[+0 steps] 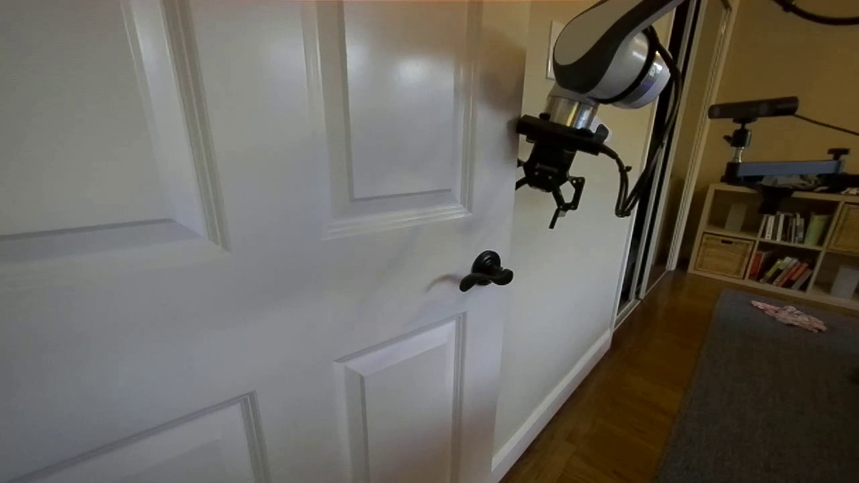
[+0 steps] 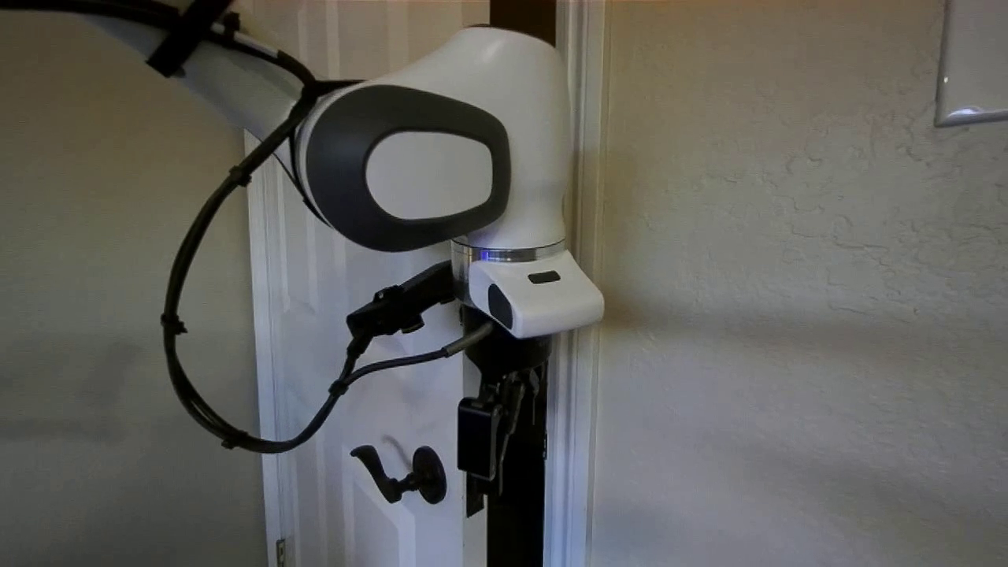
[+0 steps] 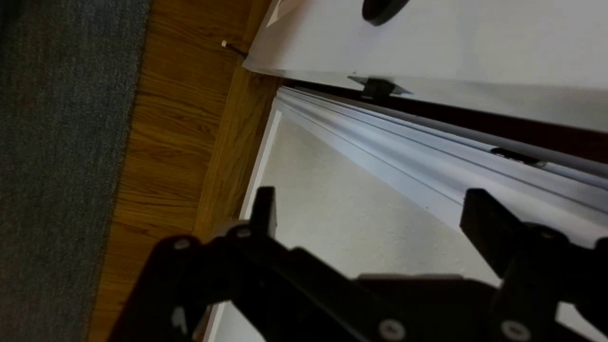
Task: Open the door
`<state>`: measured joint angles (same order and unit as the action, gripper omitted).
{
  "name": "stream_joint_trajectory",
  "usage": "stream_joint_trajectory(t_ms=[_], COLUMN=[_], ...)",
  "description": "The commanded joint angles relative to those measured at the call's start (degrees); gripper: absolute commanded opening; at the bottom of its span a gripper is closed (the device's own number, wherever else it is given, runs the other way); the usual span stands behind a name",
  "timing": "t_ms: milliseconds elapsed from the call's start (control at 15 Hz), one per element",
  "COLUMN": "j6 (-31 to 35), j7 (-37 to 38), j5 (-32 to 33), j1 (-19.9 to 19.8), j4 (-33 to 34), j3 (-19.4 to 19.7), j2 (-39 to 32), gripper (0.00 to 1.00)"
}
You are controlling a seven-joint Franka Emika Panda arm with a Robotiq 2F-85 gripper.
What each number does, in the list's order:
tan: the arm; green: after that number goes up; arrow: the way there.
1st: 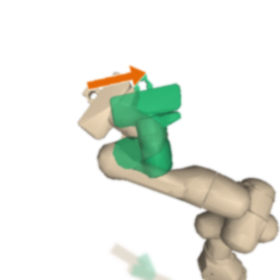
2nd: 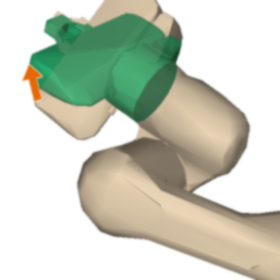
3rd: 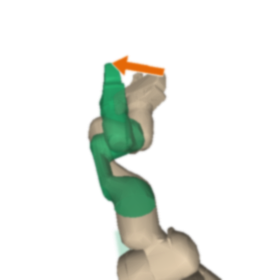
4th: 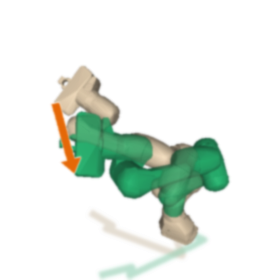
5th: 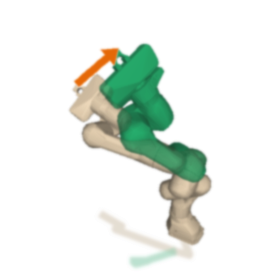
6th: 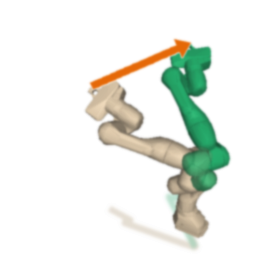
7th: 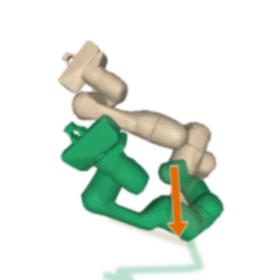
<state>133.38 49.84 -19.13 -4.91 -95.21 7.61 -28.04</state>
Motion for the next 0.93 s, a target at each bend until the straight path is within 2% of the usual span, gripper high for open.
stream_joint_trajectory(t_ms=[0,333,533,867], j6=[0.96,1.95,1.63,0.16], j7=[-4.81,-15.58,-19.95,-23.47], j5=[-4.41,-14.75,-18.52,-20.21], j1=[-2.19,-4.26,-4.67,-3.62], j4=[2.36,1.14,-0.56,-4.53], j3=[-2.77,-7.07,-7.22,-6.25], j2=[-1.41,-0.78,0.24,2.59], gripper=[1.00,1.00,1.00,1.00])
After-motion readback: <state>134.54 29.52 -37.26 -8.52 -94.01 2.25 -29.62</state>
